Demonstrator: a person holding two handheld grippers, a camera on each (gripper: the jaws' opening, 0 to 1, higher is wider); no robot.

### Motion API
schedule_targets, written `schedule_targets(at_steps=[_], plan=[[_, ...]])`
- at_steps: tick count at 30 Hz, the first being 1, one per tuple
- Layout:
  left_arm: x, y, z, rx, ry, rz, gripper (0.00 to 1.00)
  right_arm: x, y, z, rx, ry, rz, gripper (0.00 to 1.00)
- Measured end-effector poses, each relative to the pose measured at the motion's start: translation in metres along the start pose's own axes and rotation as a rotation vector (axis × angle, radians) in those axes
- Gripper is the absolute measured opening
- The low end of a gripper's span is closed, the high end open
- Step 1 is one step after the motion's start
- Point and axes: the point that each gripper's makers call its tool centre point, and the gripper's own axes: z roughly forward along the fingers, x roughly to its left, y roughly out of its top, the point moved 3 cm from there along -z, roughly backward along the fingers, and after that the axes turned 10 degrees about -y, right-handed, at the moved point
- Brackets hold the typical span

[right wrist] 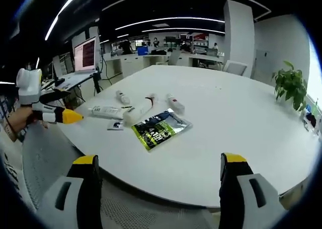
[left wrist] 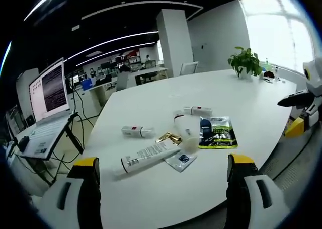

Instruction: Arrange the skincare products in the storage area until every visible bottle or jar stands upright without overlapping.

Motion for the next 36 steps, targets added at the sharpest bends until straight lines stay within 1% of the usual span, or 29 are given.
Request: schedule_targets(at_steps=[2,3,5,8,12,17,19,22,26,28,30,31,33,35,36], plan=[[0.000,0.000,0.000,-0.002,-0.001,-0.005,0.99,0.000,0.001,0.000,-0.003,0.009,0.005,1.00],[-0.002,-0.004,0.002,0.013,-0.010,-0.001,0.99,0.001,0.001,0.000,-0.004,0.012,0.004,1.00],[-0.004,-0.006,0.003,0.026,-0.012,0.008,0.99,0.001,0.000,0.000,-0.002,0.014,-0.003,1.00],[-0.004,-0.004,0.002,0.018,-0.012,0.013,0.99,0.002,0.001,0.000,-0.002,0.019,-0.006,1.00],[-0.004,-0.003,0.001,0.024,-0.021,0.002,0.99,0.003,0.001,0.000,0.007,0.024,-0.004,1.00],[-0.004,-0.001,0.003,0.030,-0.038,0.016,0.99,0.004,0.006,0.005,0.023,0.029,-0.012,1.00],[-0.001,0.002,0.004,0.026,-0.041,0.020,0.99,0.007,0.013,0.008,0.020,0.040,-0.011,1.00],[0.001,0.003,0.007,0.031,-0.052,0.009,0.99,0.011,0.021,0.016,0.017,0.061,-0.039,1.00],[0.001,0.006,0.006,0.031,-0.059,0.033,0.99,0.019,0.030,0.027,0.019,0.099,-0.062,1.00],[0.002,0.008,0.006,0.023,-0.059,0.038,0.99,0.024,0.034,0.033,0.019,0.126,-0.071,1.00],[0.003,0.010,0.007,0.006,-0.058,0.037,0.99,0.032,0.039,0.038,0.017,0.168,-0.092,1.00],[0.003,0.010,0.008,0.007,-0.059,0.032,0.99,0.037,0.042,0.041,0.021,0.195,-0.097,1.00],[0.001,0.010,0.008,0.011,-0.062,0.024,0.99,0.042,0.046,0.046,0.018,0.214,-0.100,1.00],[0.000,0.010,0.010,0.009,-0.067,0.016,0.99,0.048,0.049,0.051,0.024,0.239,-0.124,1.00],[0.000,0.010,0.009,0.006,-0.064,0.012,0.99,0.050,0.051,0.055,0.027,0.240,-0.129,1.00]])
